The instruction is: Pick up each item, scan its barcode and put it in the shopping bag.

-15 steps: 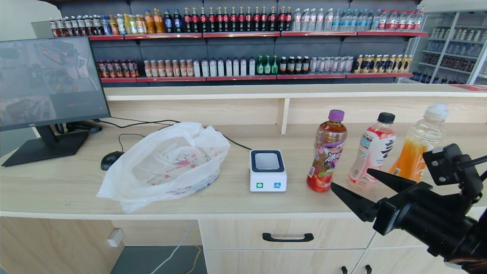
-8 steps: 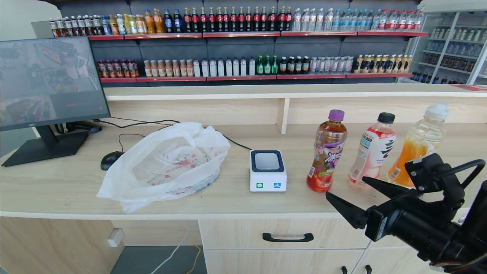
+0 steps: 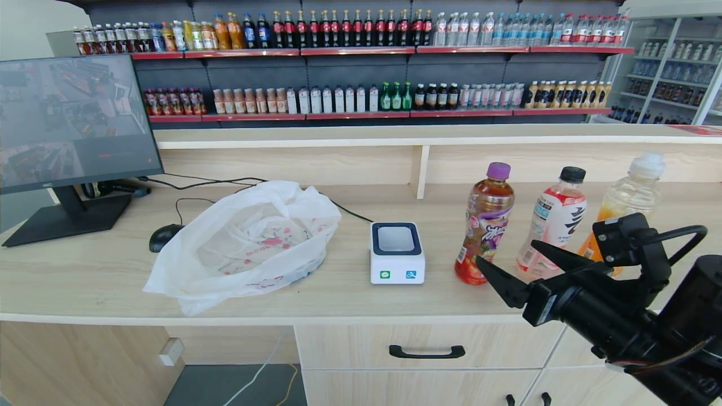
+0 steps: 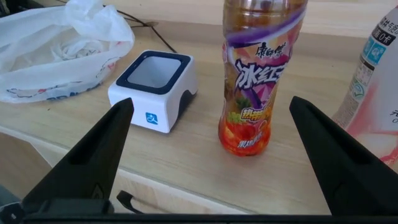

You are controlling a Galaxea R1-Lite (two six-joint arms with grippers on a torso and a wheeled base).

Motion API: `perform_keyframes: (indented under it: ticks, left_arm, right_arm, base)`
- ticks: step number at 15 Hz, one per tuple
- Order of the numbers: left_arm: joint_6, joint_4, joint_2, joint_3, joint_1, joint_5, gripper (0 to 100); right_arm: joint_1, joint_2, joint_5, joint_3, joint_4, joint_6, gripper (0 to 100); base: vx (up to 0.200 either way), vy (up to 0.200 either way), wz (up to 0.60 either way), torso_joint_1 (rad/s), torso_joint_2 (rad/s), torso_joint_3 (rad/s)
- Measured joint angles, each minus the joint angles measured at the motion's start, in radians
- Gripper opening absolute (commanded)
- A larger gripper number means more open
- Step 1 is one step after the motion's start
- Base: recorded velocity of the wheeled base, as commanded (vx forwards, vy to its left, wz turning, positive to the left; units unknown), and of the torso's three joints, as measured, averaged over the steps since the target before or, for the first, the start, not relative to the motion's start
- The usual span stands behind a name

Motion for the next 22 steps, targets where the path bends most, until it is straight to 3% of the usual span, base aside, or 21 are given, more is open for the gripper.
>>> perform_keyframes:
  ticks: [3, 7, 22]
  left_arm:
    - [0.0, 0.0, 0.0, 0.0, 0.0, 0.0, 100]
    - [0.0, 0.0, 0.0, 0.0, 0.0, 0.0, 100]
    - [-0.003, 0.0, 0.0, 0.0, 0.0, 0.0, 100]
  right_arm:
    - [-0.041, 0.049, 0.0, -0.062, 0.003, -0.008, 100]
    - [-0.048, 0.075, 0.001, -0.191, 0.137, -0.014, 100]
    - [-0.133, 0.197, -0.016, -0.253, 0.137, -0.021, 100]
  base:
    - [0.0, 0.0, 0.0, 0.0, 0.0, 0.0]
    - [0.0, 0.0, 0.0, 0.0, 0.0, 0.0]
    - [0.0, 0.0, 0.0, 0.0, 0.0, 0.0]
